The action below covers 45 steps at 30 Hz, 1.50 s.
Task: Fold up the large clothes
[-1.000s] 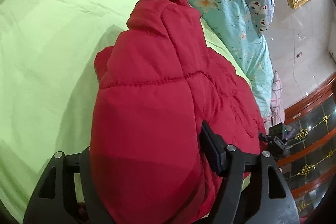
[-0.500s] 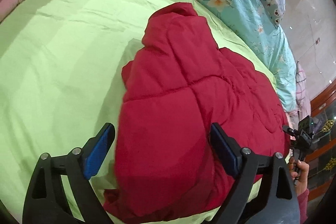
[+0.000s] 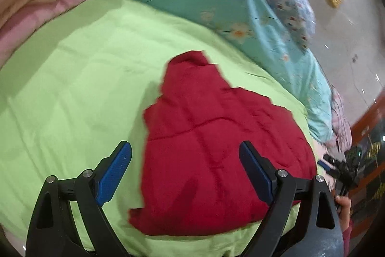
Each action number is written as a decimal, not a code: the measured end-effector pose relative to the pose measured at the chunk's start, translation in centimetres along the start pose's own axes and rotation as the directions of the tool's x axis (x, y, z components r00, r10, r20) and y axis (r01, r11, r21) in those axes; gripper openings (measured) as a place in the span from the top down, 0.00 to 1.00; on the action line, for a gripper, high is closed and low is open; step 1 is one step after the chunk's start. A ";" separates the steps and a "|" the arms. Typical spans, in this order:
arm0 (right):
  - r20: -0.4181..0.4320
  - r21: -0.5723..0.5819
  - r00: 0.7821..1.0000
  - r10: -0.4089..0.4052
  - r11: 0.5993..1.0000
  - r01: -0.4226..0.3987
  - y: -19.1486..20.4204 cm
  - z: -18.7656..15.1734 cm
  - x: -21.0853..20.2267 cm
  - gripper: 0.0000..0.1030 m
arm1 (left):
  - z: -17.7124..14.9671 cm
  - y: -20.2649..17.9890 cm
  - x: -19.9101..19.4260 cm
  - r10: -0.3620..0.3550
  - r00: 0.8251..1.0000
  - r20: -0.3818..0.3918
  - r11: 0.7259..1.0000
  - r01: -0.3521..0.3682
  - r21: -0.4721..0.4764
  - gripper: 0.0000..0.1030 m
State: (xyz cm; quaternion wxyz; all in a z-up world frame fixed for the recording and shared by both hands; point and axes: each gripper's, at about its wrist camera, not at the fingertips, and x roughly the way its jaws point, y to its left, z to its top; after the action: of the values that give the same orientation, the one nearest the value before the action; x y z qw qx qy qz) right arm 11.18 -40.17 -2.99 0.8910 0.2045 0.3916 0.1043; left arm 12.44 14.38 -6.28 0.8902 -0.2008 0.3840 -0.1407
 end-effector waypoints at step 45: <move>-0.140 -0.334 0.974 -0.180 0.934 0.125 11.5 0.8 13.9 0.50 | 1.4 -9.6 12.4 0.075 0.986 -0.150 0.970 -0.037 0.241 0.35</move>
State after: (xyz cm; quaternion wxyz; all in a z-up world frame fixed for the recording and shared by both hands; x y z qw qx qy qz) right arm 20.84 -25.27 -6.51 0.8817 0.0152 0.4575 0.1144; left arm 20.84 1.31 -8.71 0.8781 -0.0700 0.4395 -0.1757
